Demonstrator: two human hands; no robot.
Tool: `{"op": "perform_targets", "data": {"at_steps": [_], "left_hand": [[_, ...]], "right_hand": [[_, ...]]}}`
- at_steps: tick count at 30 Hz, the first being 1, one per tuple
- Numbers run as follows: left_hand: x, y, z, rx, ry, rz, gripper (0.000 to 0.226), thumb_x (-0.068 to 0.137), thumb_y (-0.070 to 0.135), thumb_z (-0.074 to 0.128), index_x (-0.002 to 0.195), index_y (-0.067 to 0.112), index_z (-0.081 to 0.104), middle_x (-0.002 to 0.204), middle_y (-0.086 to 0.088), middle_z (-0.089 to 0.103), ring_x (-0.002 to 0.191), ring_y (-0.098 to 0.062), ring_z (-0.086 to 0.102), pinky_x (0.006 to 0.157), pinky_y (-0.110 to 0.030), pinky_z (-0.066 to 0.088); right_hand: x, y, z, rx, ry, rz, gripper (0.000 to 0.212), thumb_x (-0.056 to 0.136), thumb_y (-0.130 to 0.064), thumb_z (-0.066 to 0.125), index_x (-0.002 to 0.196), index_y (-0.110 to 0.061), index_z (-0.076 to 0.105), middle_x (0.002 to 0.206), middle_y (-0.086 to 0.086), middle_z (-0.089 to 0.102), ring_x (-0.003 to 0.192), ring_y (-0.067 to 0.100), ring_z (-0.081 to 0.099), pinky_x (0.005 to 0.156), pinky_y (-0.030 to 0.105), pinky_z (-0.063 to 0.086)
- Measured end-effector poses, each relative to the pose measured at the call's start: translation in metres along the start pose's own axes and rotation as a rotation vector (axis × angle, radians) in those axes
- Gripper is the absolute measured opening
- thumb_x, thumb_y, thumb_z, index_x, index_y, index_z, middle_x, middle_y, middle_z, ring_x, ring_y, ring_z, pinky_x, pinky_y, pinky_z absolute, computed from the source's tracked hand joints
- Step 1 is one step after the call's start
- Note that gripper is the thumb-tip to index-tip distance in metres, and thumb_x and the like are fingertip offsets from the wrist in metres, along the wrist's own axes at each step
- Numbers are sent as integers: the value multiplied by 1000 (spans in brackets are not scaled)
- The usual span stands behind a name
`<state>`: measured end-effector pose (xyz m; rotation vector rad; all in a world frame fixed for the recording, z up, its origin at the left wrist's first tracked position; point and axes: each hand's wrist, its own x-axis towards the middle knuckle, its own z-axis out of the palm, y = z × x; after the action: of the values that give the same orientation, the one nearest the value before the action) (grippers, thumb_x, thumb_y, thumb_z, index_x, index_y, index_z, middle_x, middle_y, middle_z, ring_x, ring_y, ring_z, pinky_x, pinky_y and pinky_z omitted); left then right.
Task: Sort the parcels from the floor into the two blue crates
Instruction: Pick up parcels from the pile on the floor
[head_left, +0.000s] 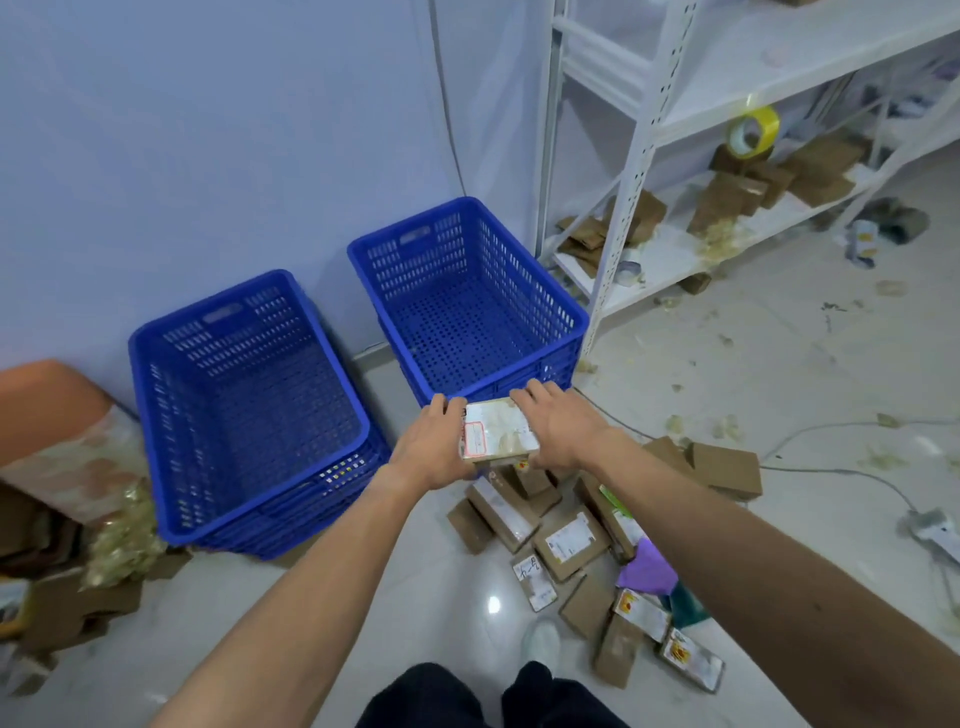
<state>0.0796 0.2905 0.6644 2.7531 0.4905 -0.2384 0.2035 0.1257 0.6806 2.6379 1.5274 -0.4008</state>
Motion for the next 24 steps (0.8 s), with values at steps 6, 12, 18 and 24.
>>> {"op": "perform_targets", "data": {"at_steps": [6,12,18,24], "left_hand": [[65,-6,-8,-11,-27,4,83,66,43,83,132,20,39,118,-2,41,102,-21,53,73,-32,43],[150,-26,-25,-14,-30,48,82,63,48,84,127,21,40,114,0,40,99,-20,51,78,-42,53],[240,-67,-25,6,-31,178,87,65,51,86,128,12,40,120,-7,46,108,-25,50,83,-39,53],[323,-100,-1,17,-148,229,87,69,46,85,132,10,37,125,-9,44,114,-27,47,86,-38,49]], "right_hand": [[52,34,-8,8,-63,35,87,68,-44,77,138,-17,34,126,5,43,111,28,49,92,41,46],[118,64,-27,48,-53,110,82,73,-46,75,138,-16,35,125,5,44,106,30,55,89,45,49],[197,83,-37,25,-82,177,87,78,-51,71,146,-14,31,136,8,42,127,28,44,105,43,40],[276,107,-7,-8,-165,235,86,74,-52,74,143,-17,34,132,6,45,121,26,49,99,43,45]]}}
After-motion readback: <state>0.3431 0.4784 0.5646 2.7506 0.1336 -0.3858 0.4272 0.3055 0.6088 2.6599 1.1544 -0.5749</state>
